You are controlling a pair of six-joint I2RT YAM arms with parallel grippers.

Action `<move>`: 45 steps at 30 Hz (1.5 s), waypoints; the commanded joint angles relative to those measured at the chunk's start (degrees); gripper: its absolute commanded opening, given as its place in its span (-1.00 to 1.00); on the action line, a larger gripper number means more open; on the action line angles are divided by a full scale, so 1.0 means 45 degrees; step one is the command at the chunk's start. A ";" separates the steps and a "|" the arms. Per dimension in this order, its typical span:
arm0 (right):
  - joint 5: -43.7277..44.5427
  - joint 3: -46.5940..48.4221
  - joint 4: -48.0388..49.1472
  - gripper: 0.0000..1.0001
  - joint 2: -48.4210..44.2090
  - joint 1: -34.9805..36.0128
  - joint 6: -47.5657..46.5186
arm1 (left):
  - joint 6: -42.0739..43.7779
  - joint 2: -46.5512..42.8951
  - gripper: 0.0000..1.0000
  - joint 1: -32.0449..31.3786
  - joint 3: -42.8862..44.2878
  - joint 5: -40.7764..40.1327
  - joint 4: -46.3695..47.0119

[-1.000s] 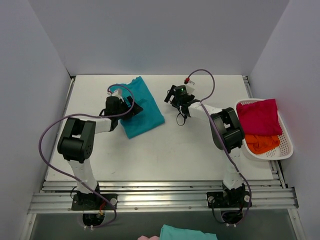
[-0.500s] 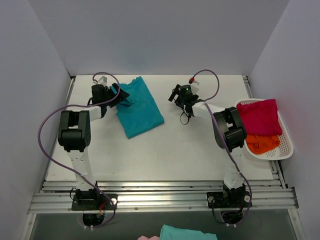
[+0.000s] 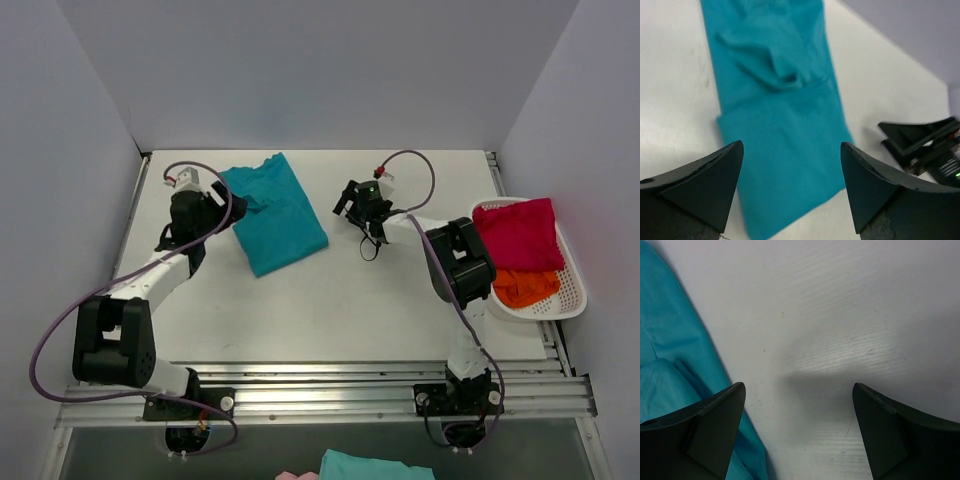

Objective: Fold and stack the t-shirts
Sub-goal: Fold the tshirt

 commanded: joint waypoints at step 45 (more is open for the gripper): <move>0.0575 -0.1023 0.0551 -1.00 -0.0594 0.3122 0.0146 | -0.6175 0.2576 -0.18 -0.5610 -0.4644 -0.6549 0.1934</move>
